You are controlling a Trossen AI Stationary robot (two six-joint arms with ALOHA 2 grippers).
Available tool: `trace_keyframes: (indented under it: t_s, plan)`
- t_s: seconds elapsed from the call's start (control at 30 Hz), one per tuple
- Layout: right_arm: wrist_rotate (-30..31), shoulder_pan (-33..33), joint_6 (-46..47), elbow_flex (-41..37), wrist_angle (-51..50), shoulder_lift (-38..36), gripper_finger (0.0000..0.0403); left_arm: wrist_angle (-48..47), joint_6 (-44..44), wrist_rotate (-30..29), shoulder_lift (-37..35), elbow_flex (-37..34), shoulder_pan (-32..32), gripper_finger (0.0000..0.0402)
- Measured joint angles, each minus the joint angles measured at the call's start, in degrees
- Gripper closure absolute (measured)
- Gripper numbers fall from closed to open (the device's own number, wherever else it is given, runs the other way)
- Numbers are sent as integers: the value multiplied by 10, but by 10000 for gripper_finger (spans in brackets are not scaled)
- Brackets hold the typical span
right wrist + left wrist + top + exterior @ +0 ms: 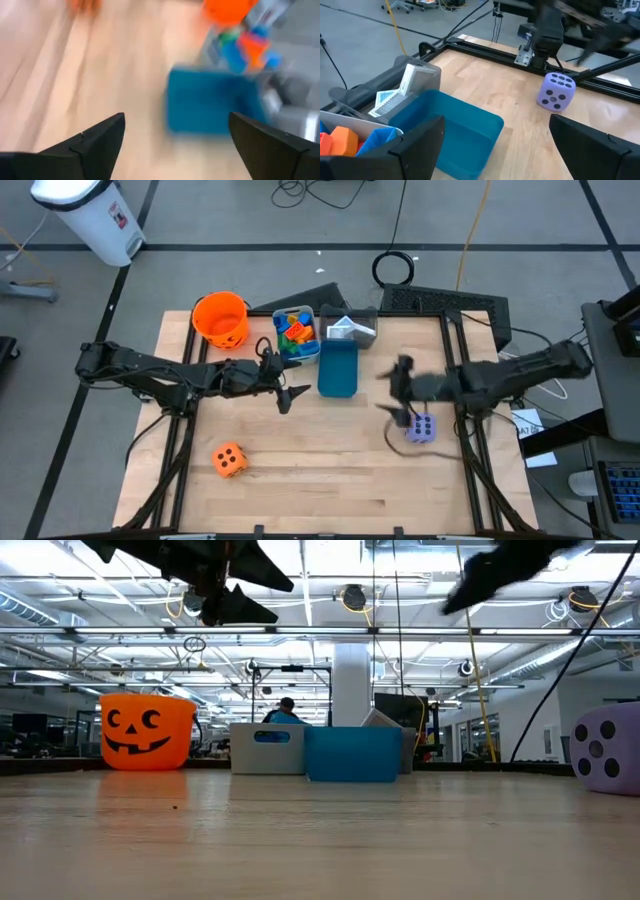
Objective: Pick & Place Toys
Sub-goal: Put the purple dice into the blue bin
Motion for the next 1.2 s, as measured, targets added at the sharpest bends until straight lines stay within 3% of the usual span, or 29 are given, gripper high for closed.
trace_keyframes:
  t_s: [0.1,0.2,0.3,0.57,0.7,1.0,1.2]
  plan:
    - [32,82,100,33,-169,1,58,0,-12,0,0,0,0,40]
    - [33,131,225,28,-270,3,67,0,-28,0,0,0,0,36]
    - [32,173,318,2,-306,8,76,0,-39,0,0,0,0,33]
    - [-5,264,445,-29,-333,64,106,-1,-39,0,0,0,0,40]
    - [-22,287,466,-31,-360,121,119,-1,-38,0,0,0,0,38]
    - [0,289,468,-65,-378,226,135,-3,-37,0,0,0,0,31]
    - [10,289,468,-68,-371,240,229,-15,-40,0,0,0,0,40]
